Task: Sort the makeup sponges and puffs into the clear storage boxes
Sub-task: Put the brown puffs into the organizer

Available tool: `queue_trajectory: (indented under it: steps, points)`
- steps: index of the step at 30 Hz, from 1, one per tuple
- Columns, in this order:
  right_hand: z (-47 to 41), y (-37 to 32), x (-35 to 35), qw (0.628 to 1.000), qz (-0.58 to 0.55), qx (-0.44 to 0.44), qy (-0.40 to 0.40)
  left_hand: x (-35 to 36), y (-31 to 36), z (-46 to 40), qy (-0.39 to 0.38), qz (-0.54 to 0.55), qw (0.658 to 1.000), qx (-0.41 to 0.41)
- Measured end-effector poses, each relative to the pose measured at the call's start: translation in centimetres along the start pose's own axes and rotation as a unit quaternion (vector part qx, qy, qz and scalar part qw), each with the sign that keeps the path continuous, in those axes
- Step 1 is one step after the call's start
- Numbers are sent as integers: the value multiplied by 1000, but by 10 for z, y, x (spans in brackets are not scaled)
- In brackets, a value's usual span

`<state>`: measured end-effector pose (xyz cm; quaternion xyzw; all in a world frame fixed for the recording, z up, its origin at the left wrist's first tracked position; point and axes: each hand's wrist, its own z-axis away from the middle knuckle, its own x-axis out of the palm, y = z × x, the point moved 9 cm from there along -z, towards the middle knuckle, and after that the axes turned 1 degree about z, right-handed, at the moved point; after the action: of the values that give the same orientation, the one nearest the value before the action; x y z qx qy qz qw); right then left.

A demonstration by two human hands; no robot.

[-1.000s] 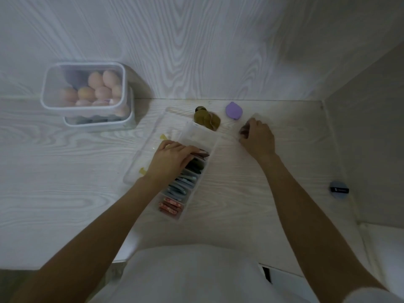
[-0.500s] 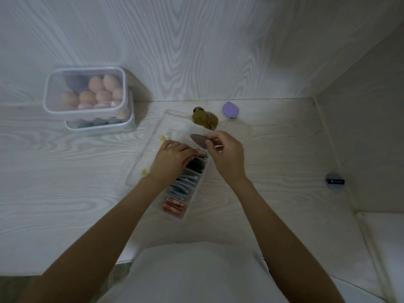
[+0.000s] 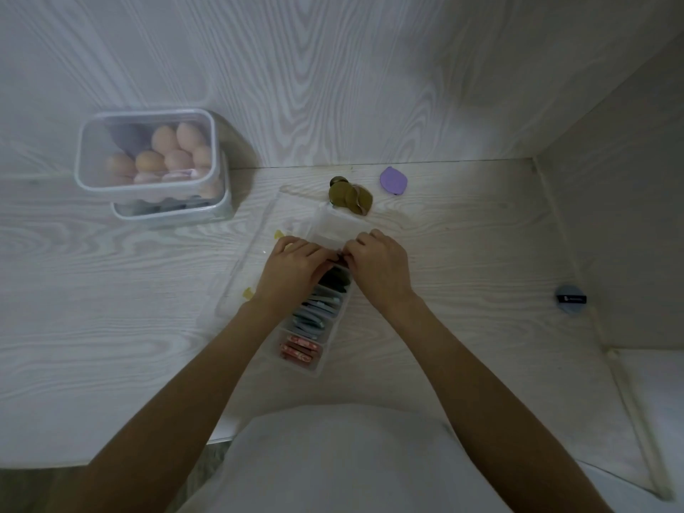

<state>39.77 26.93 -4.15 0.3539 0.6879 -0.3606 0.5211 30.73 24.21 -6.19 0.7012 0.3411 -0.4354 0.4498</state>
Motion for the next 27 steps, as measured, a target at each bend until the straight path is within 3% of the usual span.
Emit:
queue_trajectory:
  steps: [4,11,22,27]
  points:
    - [-1,2,6,998,20,39,-45,-1,1,0,-3,8,1000,-3]
    - [-2,4,-3,998,-26,48,-15,-5,0,1,1,17,1000,-5]
    - [-15,8,5,994,40,74,-67,-4,2,-2,-28,-13,999,29]
    - [-4,15,18,987,-37,71,-137,-11,1,-4,4,20,999,27]
